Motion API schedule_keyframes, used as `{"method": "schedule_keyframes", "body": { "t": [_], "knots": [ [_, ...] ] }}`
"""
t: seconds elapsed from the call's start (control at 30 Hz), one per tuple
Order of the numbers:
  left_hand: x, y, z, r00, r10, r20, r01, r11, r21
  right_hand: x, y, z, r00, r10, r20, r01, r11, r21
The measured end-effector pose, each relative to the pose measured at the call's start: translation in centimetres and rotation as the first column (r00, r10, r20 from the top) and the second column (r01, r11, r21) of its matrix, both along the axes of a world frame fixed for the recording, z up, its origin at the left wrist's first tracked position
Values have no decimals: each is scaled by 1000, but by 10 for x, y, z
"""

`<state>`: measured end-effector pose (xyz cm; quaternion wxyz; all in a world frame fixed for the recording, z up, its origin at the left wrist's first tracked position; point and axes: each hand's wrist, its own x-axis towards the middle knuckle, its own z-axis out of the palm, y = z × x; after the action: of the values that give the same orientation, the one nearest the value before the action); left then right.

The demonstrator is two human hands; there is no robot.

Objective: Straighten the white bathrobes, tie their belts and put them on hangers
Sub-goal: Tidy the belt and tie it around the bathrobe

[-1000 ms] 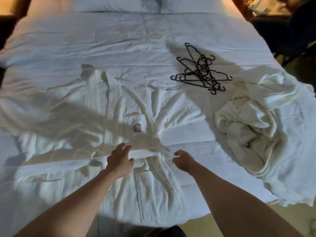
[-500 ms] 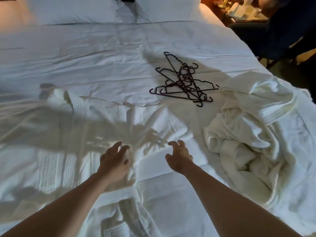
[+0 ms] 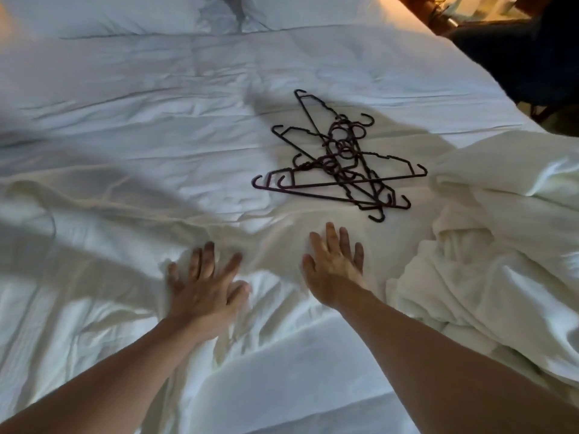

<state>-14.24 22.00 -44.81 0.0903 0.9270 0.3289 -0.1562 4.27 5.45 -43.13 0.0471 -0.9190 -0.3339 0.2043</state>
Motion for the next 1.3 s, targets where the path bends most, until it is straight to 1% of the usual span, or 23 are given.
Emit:
{"method": "schedule_keyframes", "body": {
  "t": [0.07, 0.13, 0.23, 0.33, 0.43, 0.53, 0.6, 0.67, 0.77, 0.87, 0.93, 0.97, 1.0, 1.07, 1.1, 1.13, 1.17, 1.23, 1.3],
  "knots": [
    [16, 11, -2, 1000, -9, 0, 9, 1000, -7, 13, 5, -6, 1000, 22, 15, -22, 1000, 18],
    [35, 20, -6, 1000, 0, 10, 1, 999, -34, 27, 2, -16, 1000, 7, 29, -8, 1000, 28],
    [62, 27, -15, 998, 12, 56, -10, 999, -37, 39, -16, -33, 995, -7, 95, 2, 999, 49],
    [80, 28, -23, 995, -20, 97, 20, 1000, 2, 40, -36, -44, 988, -62, 144, 53, 996, 65],
    [99, 25, -29, 984, -46, 172, 37, 998, 55, 43, -42, -51, 983, -116, 144, 104, 991, 90],
    [119, 19, -28, 950, -23, 311, 8, 999, 48, 43, -41, -58, 972, -152, 177, 130, 983, 127],
    [136, 14, -30, 912, -63, 406, 43, 997, 58, 43, -43, -63, 964, -182, 192, 157, 978, 140],
    [156, 7, -32, 879, -92, 468, 65, 995, 73, 44, -52, -70, 952, -237, 192, 216, 968, 126],
    [172, 0, -32, 858, -119, 499, 70, 991, 116, 39, -61, -75, 930, -302, 208, 275, 950, 150],
    [189, -4, -18, 842, -84, 533, 14, 991, 134, 38, -59, -80, 919, -333, 211, 302, 938, 168],
    [208, -2, -5, 819, -130, 558, 31, 983, 183, 39, -56, -81, 917, -339, 211, 310, 937, 160],
    [220, -2, 1, 818, -171, 549, 69, 977, 201, 40, -55, -82, 917, -341, 208, 314, 937, 151],
    [232, -1, 5, 834, -212, 509, 124, 972, 202, 40, -55, -83, 917, -342, 207, 316, 937, 150],
    [252, 0, 10, 892, -272, 360, 232, 961, 152, 41, -54, -84, 920, -344, 189, 318, 935, 155],
    [260, 0, 10, 918, -272, 289, 249, 962, 113, 41, -52, -83, 921, -347, 177, 323, 934, 151],
    [265, -1, 10, 933, -263, 247, 248, 965, 90, 41, -52, -82, 921, -352, 165, 329, 932, 150],
    [268, -1, 10, 939, -250, 236, 235, 968, 89, 41, -52, -81, 921, -357, 157, 333, 930, 156],
    [268, 0, 13, 945, -244, 218, 216, 966, 145, 43, -52, -78, 933, -334, 132, 319, 939, 125],
    [263, 2, 13, 951, -246, 189, 207, 956, 206, 46, -53, -71, 946, -320, 55, 316, 946, 63]
  ]
}}
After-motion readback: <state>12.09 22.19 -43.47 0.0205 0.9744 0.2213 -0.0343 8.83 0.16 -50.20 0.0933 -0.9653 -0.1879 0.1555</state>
